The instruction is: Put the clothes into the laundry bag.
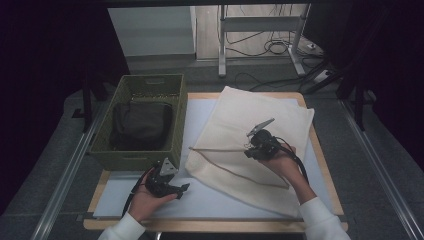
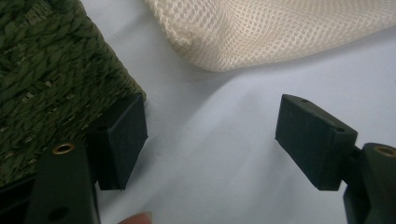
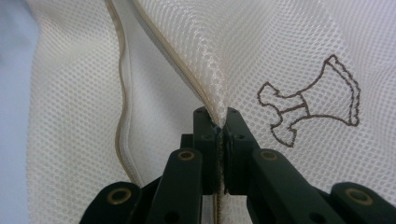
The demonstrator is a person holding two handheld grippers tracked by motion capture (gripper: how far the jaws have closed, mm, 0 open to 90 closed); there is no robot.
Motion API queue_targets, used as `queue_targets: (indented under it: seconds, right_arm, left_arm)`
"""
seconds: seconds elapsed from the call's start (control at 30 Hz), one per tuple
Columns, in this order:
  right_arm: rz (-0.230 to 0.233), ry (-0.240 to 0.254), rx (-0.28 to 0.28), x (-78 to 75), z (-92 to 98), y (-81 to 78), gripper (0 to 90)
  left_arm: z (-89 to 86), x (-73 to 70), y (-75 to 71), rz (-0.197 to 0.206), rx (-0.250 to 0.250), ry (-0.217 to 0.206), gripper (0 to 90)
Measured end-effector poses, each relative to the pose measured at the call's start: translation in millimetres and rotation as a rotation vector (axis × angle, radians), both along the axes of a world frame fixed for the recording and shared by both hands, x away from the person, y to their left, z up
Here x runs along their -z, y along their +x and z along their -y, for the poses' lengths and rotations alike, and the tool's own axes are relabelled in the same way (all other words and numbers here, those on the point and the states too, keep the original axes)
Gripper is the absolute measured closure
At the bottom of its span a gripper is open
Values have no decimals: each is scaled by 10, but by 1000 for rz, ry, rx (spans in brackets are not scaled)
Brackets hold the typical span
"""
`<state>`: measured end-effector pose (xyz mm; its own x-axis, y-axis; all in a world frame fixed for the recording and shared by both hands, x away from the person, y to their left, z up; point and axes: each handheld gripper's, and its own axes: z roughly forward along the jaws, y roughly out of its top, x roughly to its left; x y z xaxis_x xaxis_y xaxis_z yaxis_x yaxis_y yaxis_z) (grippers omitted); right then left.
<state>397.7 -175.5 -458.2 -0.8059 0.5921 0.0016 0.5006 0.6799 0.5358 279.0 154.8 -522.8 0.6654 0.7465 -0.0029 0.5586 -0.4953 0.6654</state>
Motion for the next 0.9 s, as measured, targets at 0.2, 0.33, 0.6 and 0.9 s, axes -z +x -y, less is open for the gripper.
queue_targets:
  seconds: [0.2, 0.33, 0.6, 0.9]
  right_arm:
    - [1, 41, 13, -115, 65, 38, 863]
    - [10, 51, 10, -180, 74, 48, 863]
    - [34, 91, 4, -370, 125, 84, 863]
    - [54, 123, 9, -550, 198, 69, 862]
  left_arm:
    - [-14, -12, -2, -2, -5, -14, 250]
    - [-12, -20, -1, 0, -4, -12, 250]
    - [-32, -24, 4, -5, -2, -22, 249]
    - [-16, -33, -11, 3, 11, -23, 249]
